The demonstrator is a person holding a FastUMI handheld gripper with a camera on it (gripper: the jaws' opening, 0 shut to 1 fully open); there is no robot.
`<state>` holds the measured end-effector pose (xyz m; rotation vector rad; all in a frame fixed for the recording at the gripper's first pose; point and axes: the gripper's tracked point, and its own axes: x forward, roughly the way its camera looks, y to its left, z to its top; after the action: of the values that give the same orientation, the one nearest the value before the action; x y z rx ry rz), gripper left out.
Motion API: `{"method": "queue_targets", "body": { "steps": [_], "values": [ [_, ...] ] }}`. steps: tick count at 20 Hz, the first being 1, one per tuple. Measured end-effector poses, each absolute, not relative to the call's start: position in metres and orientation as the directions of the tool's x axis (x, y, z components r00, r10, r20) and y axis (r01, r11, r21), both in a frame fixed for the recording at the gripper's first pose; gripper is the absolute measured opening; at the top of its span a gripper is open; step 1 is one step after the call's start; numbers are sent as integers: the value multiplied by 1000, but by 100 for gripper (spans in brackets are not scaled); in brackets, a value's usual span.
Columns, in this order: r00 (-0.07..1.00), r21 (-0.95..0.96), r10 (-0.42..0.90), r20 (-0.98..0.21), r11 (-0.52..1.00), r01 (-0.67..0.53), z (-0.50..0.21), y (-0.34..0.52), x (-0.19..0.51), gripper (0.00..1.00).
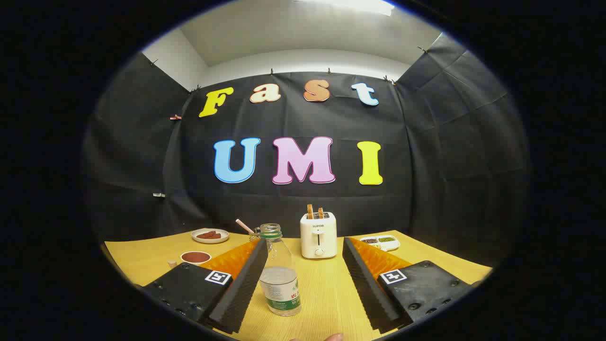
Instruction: Take the bottle from table, then pour the juice into the cup, finally place the bottle on the coaster
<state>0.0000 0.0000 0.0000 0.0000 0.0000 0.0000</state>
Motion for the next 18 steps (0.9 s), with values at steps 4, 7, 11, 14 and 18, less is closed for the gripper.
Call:
{"method": "queue_targets", "body": {
  "steps": [4, 7, 11, 14, 18],
  "values": [
    [999, -3, 28, -18, 1000, -28, -4, 11, 0, 98],
    [999, -6, 36, -21, 999, -36, -7, 16, -1, 98],
    [999, 6, 46, -24, 999, -45, -9, 24, 1, 98],
    [998, 8, 46, -32, 999, -46, -14, 26, 2, 98],
    [998, 8, 49, -45, 999, -49, -21, 29, 5, 98]
  ]
}}
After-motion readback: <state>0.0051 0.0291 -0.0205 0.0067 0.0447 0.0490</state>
